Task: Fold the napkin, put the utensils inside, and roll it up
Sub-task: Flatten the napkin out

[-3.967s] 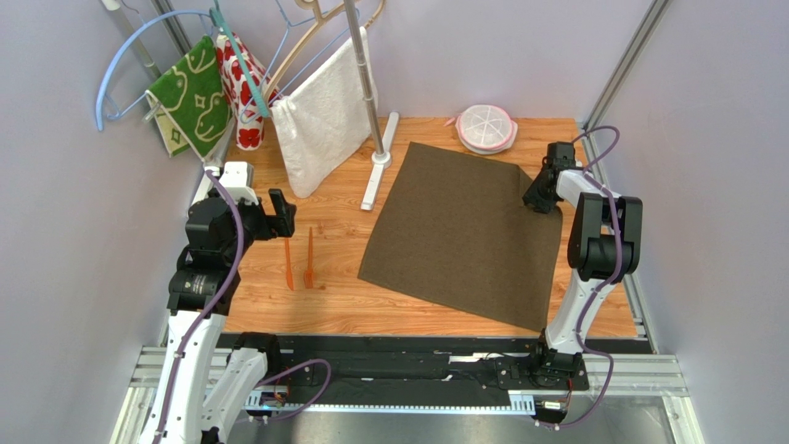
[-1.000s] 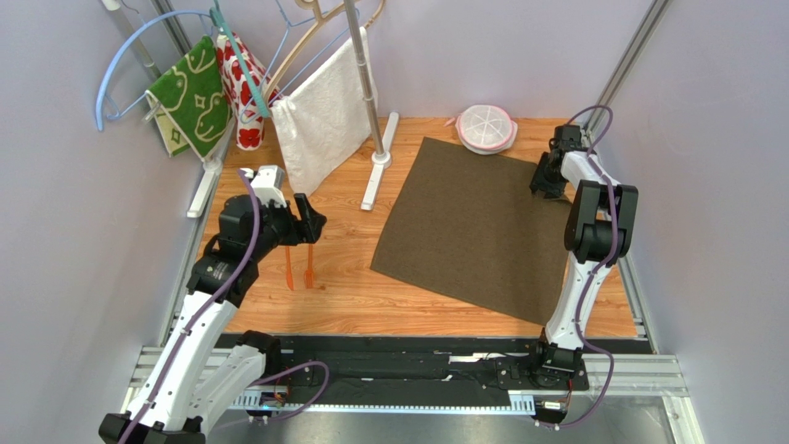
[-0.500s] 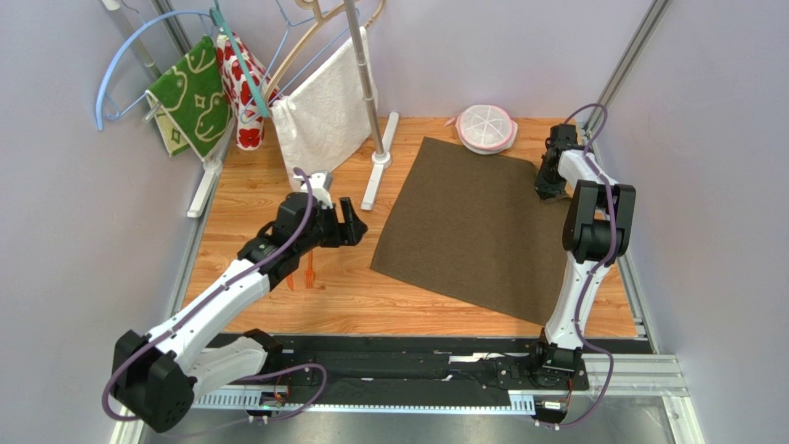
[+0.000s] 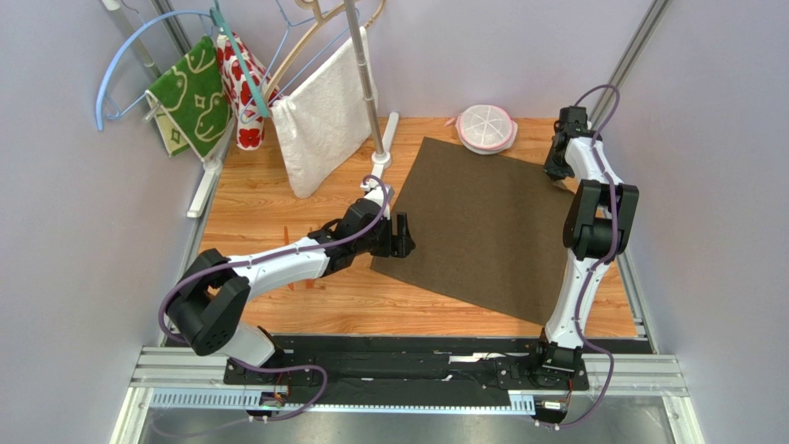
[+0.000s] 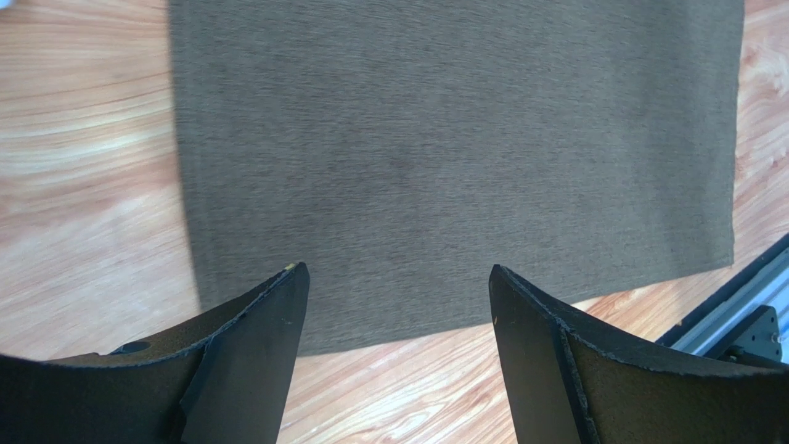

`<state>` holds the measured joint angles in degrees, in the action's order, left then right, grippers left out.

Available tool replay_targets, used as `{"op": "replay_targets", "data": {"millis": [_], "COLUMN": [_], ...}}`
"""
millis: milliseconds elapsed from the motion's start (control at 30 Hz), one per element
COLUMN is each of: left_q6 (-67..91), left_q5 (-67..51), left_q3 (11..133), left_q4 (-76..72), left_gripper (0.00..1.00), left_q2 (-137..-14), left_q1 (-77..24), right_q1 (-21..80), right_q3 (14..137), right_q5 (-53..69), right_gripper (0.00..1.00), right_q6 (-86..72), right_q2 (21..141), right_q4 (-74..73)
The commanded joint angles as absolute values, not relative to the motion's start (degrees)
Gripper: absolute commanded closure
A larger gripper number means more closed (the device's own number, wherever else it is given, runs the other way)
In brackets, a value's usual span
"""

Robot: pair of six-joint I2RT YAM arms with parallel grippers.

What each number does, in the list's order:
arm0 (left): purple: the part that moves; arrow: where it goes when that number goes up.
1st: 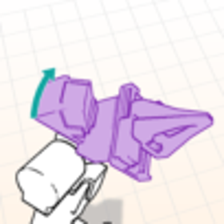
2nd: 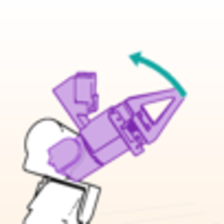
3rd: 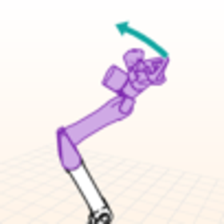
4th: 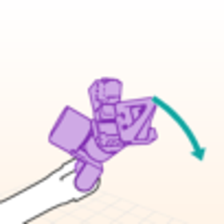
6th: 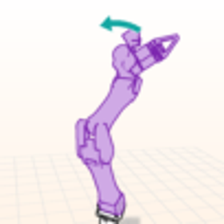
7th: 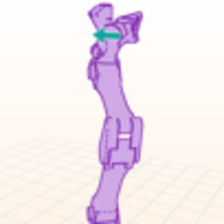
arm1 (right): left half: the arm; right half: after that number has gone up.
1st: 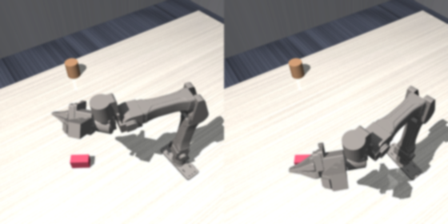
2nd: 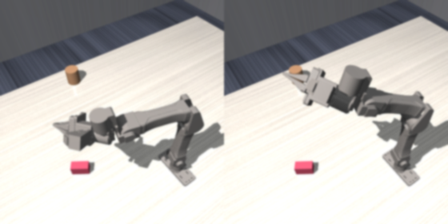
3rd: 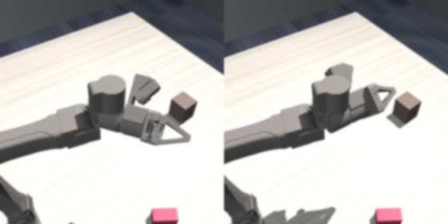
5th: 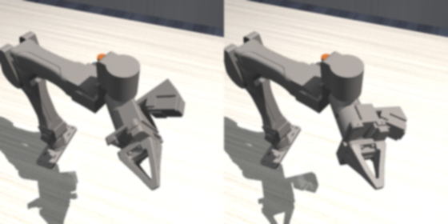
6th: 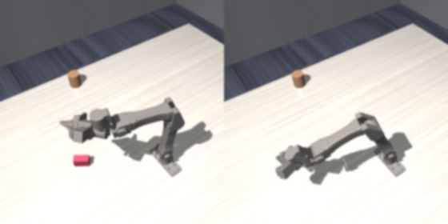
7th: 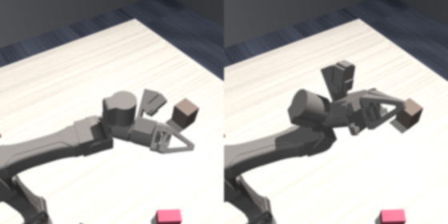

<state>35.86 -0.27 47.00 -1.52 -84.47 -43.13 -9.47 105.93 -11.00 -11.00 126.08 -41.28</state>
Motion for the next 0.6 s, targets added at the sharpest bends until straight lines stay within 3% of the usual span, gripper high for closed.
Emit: {"op": "replay_targets", "data": {"millis": [0, 133, 167, 233, 267, 300, 367, 567], "left_q6": [37.62, 38.49, 38.5, 38.41, 38.15, 37.71, 36.31, 33.14], "left_q5": [0.88, 0.44, 0.35, 0.53, 1.05, 1.4, 3.5, 12.39], "left_q3": [49.66, 49.13, 48.96, 48.61, 48.6, 48.69, 48.95, 50.27], "left_q4": [-8.08, -9.05, -9.14, -8.71, -8.18, -7.56, -5.02, 8.33], "left_gripper": [0.19, 0.19, 0.19, 0.19, 0.18, 0.18, 0.17, 0.11], "left_q2": [-86.21, -87.98, -87.98, -86.93, -86.31, -84.57, -82.1, -69.01], "left_q1": [-44.21, -44.3, -44.3, -44.3, -44.3, -44.3, -44.3, -43.25], "right_q1": [-11.51, -14.32, -14.76, -15.64, -15.73, -15.73, -15.47, -9.77], "right_q3": [111.96, 115.48, 116.01, 117.77, 118.3, 118.65, 117.78, 101.45], "right_q5": [-14.68, -16.52, -16.52, -16.44, -16.26, -15.74, -12.4, -3.7], "right_gripper": [1.0, 1.0, 0.95, 0.81, 0.64, 0.55, 0.45, 0.44], "right_q6": [-9.59, -9.93, -10.02, -9.67, -9.58, -9.32, -9.58, -13.09], "right_q2": [128.23, 131.04, 131.31, 131.31, 130.61, 129.91, 126.67, 112.52], "right_q4": [-42.1, -43.24, -43.24, -43.59, -43.51, -43.59, -42.89, -35.43]}}
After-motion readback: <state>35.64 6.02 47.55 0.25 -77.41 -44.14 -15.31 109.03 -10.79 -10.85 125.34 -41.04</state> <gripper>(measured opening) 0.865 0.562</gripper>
